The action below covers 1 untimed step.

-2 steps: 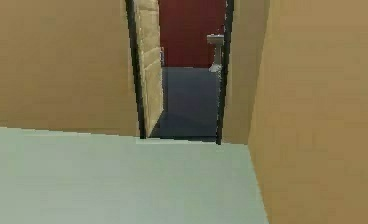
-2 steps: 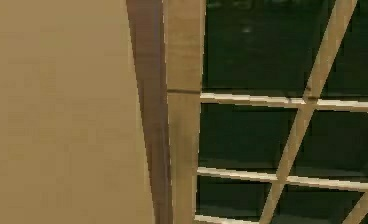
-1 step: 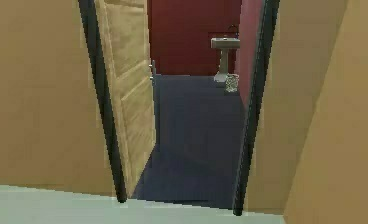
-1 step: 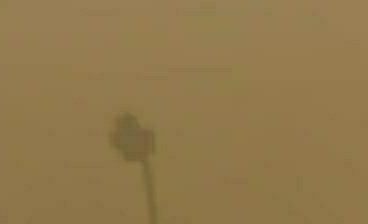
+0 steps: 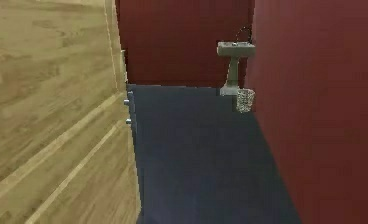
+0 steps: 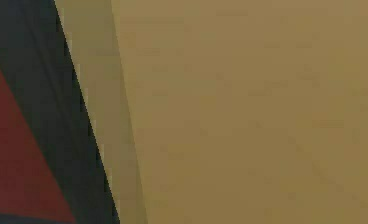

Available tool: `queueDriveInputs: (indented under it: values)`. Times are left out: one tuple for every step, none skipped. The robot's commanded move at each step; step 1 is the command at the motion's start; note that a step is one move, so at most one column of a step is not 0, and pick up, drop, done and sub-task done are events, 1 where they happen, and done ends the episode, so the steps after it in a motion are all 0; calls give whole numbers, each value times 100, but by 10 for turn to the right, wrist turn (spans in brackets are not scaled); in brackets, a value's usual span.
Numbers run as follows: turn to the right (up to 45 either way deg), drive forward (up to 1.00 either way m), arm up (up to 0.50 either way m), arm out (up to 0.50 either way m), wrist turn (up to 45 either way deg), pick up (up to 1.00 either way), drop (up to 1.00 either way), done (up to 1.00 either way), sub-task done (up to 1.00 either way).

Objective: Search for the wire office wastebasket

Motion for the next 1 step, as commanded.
queueDriveInputs:
  values:
    - [-120, 0, 0, 0, 0, 0, 0, 0, 0]
